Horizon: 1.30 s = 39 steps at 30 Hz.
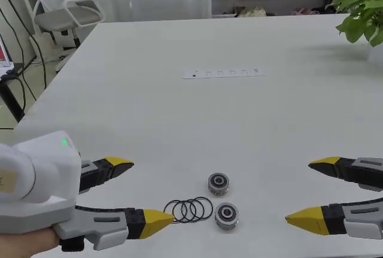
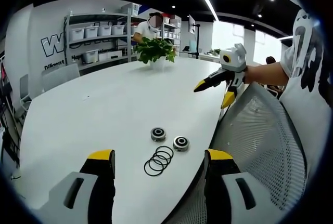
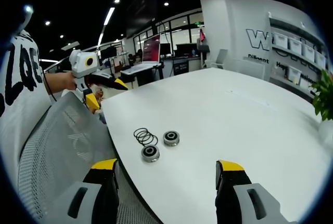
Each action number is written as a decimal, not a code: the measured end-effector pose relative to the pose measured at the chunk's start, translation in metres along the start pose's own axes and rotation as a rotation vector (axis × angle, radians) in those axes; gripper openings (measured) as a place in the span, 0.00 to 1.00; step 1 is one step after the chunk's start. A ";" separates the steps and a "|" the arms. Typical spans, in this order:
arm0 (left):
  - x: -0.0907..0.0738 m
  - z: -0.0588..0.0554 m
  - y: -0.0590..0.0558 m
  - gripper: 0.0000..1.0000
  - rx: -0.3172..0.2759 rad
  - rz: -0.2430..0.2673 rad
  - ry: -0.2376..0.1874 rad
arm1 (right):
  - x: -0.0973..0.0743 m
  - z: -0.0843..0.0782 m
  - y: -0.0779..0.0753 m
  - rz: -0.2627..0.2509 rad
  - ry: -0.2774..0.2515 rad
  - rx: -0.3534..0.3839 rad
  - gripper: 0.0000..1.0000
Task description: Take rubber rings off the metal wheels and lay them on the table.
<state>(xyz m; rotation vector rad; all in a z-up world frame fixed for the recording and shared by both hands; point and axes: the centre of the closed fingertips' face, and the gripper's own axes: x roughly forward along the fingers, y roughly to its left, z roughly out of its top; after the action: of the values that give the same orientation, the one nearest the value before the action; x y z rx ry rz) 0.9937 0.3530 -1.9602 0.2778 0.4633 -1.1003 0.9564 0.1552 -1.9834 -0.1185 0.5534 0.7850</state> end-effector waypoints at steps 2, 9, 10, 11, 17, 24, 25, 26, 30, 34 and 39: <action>0.000 -0.001 0.000 0.67 -0.001 -0.001 0.002 | 0.000 -0.001 0.000 0.001 0.002 -0.001 0.75; 0.000 -0.002 -0.002 0.68 -0.005 -0.003 0.004 | 0.001 -0.004 0.000 0.003 0.006 0.004 0.74; 0.000 -0.003 -0.002 0.68 -0.005 -0.003 0.005 | 0.001 -0.004 0.000 0.003 0.005 0.005 0.74; 0.000 -0.003 -0.002 0.68 -0.004 -0.003 0.005 | 0.001 -0.004 0.000 0.003 0.004 0.005 0.74; 0.000 -0.002 -0.002 0.67 -0.005 -0.003 0.004 | 0.001 -0.006 -0.001 0.001 0.008 0.006 0.74; 0.000 -0.002 -0.002 0.67 -0.003 -0.006 0.005 | 0.001 -0.008 -0.001 0.000 0.012 0.005 0.74; 0.000 -0.002 -0.002 0.67 -0.003 -0.006 0.005 | 0.001 -0.007 -0.001 -0.001 0.011 0.005 0.74; 0.000 -0.002 -0.002 0.67 -0.002 -0.005 0.006 | 0.001 -0.007 -0.001 -0.001 0.009 0.005 0.74; -0.001 -0.001 -0.002 0.67 -0.004 -0.003 0.002 | 0.001 -0.008 0.000 -0.002 0.011 0.009 0.74; -0.001 -0.002 -0.003 0.67 -0.003 -0.006 0.005 | 0.001 -0.009 0.000 -0.001 0.012 0.009 0.74; -0.001 -0.001 -0.003 0.67 -0.002 -0.006 0.006 | 0.001 -0.009 0.000 0.000 0.013 0.008 0.74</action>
<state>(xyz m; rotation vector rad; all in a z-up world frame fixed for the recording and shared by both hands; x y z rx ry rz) 0.9905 0.3532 -1.9609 0.2776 0.4706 -1.1049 0.9534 0.1532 -1.9914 -0.1160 0.5693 0.7822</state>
